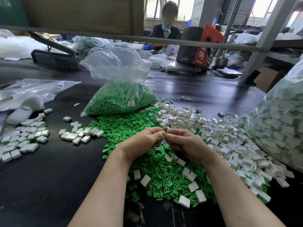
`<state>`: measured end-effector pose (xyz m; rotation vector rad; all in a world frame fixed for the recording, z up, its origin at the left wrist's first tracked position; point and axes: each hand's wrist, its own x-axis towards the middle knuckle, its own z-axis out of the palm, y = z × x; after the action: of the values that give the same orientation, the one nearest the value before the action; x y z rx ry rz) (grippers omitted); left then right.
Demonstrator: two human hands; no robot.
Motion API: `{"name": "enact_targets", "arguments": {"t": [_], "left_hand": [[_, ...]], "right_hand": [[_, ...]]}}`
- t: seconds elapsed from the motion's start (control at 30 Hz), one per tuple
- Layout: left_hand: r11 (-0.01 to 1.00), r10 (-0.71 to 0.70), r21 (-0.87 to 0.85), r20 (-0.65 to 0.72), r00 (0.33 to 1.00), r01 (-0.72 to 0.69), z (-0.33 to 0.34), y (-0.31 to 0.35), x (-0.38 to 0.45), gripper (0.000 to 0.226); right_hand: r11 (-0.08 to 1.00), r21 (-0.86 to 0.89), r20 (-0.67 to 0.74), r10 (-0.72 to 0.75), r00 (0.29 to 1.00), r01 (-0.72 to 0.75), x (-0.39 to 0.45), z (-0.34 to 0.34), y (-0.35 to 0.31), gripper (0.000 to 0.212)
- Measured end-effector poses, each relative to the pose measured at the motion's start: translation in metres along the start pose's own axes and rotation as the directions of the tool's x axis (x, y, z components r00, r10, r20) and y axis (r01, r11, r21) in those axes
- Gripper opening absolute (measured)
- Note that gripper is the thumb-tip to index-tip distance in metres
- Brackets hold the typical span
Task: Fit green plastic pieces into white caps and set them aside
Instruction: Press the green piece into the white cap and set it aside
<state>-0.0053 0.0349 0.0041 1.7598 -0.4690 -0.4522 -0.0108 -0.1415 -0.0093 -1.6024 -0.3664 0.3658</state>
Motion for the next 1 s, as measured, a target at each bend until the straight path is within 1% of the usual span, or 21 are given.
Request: {"name": "enact_targets", "arguments": {"t": [0.07, 0.17, 0.3, 0.43, 0.6, 0.73, 0.87, 1.0], "left_hand": [[1.000, -0.004, 0.002, -0.023, 1.000, 0.004, 0.000, 0.000, 0.000, 0.036], [1.000, -0.005, 0.006, -0.027, 1.000, 0.005, 0.001, 0.000, 0.000, 0.038], [1.000, 0.008, 0.019, -0.049, 0.999, -0.007, 0.001, 0.000, 0.000, 0.033], [0.999, 0.013, -0.050, -0.084, 0.996, -0.017, 0.004, -0.002, 0.002, 0.032], [0.994, -0.017, -0.108, -0.112, 0.994, 0.005, 0.004, -0.007, 0.005, 0.026], [0.986, -0.028, -0.168, -0.118, 0.993, 0.008, 0.004, -0.008, 0.006, 0.026], [0.990, -0.028, -0.139, -0.136, 0.990, 0.009, 0.004, -0.007, 0.005, 0.027], [0.994, -0.029, -0.113, -0.147, 0.989, 0.012, 0.004, -0.004, 0.004, 0.029]], "right_hand": [[1.000, -0.015, -0.014, -0.017, 1.000, 0.017, -0.001, 0.001, 0.000, 0.052], [0.999, -0.014, -0.012, -0.029, 0.999, 0.029, -0.001, 0.001, 0.000, 0.057], [0.999, 0.024, -0.042, -0.023, 0.999, 0.024, 0.001, 0.001, 0.002, 0.049], [0.996, 0.079, -0.073, -0.040, 0.997, 0.046, 0.003, 0.003, 0.002, 0.022], [0.995, 0.087, -0.161, -0.040, 0.986, 0.054, 0.005, 0.007, 0.002, 0.024], [0.996, 0.034, -0.218, -0.074, 0.973, 0.083, 0.005, 0.009, -0.001, 0.027], [0.994, -0.001, -0.254, -0.104, 0.962, 0.107, 0.005, 0.011, -0.001, 0.025], [0.993, 0.009, -0.267, -0.108, 0.958, 0.115, 0.007, 0.013, 0.001, 0.022]]}}
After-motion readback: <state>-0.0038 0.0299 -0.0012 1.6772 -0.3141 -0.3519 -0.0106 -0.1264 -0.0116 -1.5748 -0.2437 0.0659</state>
